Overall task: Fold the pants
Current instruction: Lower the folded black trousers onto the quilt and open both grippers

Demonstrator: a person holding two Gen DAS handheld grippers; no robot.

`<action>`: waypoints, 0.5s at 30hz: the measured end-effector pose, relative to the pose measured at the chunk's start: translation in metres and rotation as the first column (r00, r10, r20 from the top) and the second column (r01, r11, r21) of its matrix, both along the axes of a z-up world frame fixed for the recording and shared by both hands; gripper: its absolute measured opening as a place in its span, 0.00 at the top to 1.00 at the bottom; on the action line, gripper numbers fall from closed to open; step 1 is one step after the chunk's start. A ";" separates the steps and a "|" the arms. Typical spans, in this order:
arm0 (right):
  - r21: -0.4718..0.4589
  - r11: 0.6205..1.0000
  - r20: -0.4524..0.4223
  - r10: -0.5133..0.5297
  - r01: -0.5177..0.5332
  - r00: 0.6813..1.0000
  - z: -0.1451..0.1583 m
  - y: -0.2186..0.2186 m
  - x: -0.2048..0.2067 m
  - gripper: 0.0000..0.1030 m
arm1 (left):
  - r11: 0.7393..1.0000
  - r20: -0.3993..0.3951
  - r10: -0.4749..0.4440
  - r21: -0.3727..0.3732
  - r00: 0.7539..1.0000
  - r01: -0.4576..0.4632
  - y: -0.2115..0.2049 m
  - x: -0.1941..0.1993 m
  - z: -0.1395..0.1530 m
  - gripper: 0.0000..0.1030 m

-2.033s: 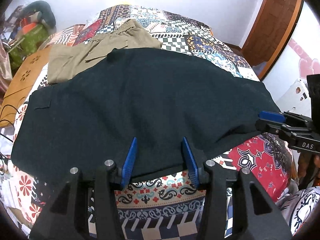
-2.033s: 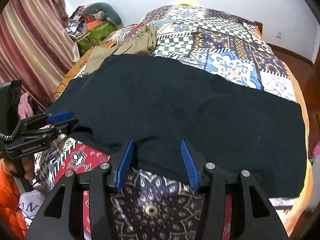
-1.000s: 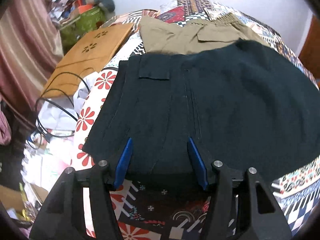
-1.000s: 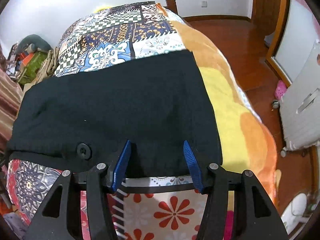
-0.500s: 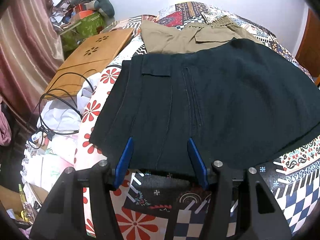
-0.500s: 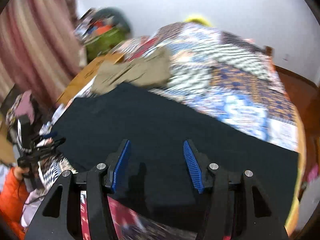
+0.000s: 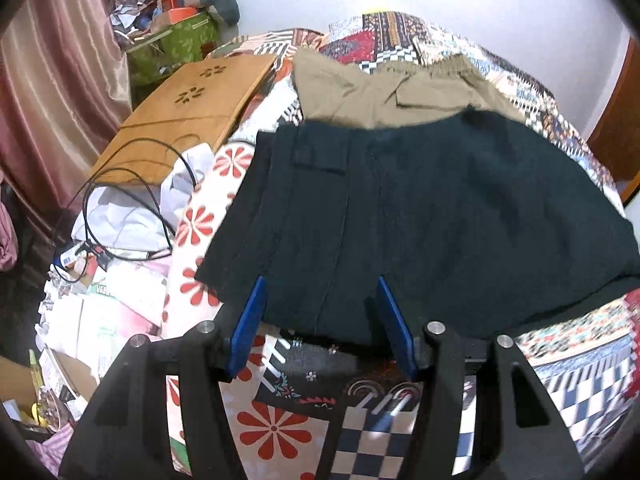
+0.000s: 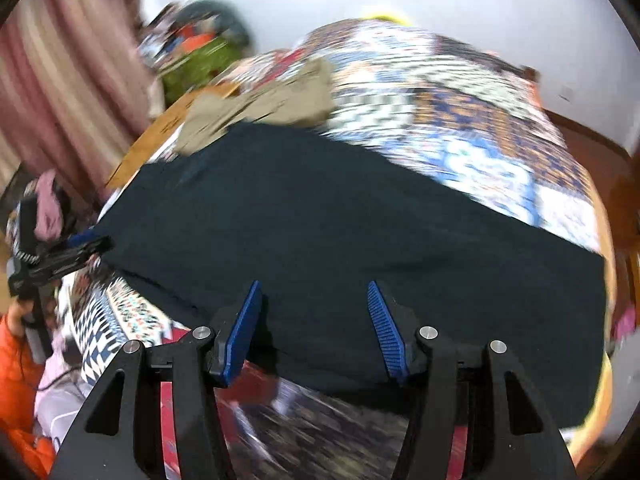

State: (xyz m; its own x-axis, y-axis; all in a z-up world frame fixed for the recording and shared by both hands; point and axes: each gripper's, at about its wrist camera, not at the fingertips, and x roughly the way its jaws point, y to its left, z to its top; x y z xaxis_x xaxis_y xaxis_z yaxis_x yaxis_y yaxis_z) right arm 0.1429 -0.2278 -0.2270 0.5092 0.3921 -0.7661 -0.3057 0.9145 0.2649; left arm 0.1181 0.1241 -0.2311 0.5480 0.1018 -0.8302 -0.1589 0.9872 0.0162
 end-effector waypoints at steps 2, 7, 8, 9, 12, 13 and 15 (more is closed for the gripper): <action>0.015 0.995 -0.006 -0.096 0.096 0.995 0.002 -0.032 -0.007 0.50 | 1.000 0.016 -0.025 0.005 1.000 0.025 -0.008 0.005 0.010 0.45; -0.006 0.958 -0.015 -0.285 0.285 0.958 0.000 -0.093 -0.032 0.47 | 0.990 0.065 -0.140 -0.007 0.988 0.141 -0.049 0.028 0.036 0.44; -0.007 0.947 -0.020 -0.322 0.322 0.946 -0.002 -0.106 -0.040 0.47 | 0.987 0.072 -0.162 -0.015 0.984 0.163 -0.059 0.032 0.039 0.44; -0.002 0.940 -0.025 -0.340 0.340 0.940 -0.003 -0.113 -0.044 0.47 | 0.982 0.079 -0.184 -0.025 0.980 0.187 -0.068 0.037 0.043 0.44; 0.022 0.913 -0.052 -0.407 0.408 0.912 -0.010 -0.138 -0.060 0.47 | 0.961 0.094 -0.265 -0.058 0.960 0.271 -0.103 0.053 0.054 0.44; 0.035 0.902 -0.065 -0.428 0.431 0.902 -0.014 -0.146 -0.065 0.47 | 0.950 0.097 -0.301 -0.058 0.949 0.307 -0.120 0.060 0.057 0.44; 0.070 0.887 -0.090 -0.449 0.456 0.889 -0.019 -0.154 -0.072 0.47 | 0.931 0.096 -0.356 -0.049 0.930 0.362 -0.147 0.068 0.059 0.44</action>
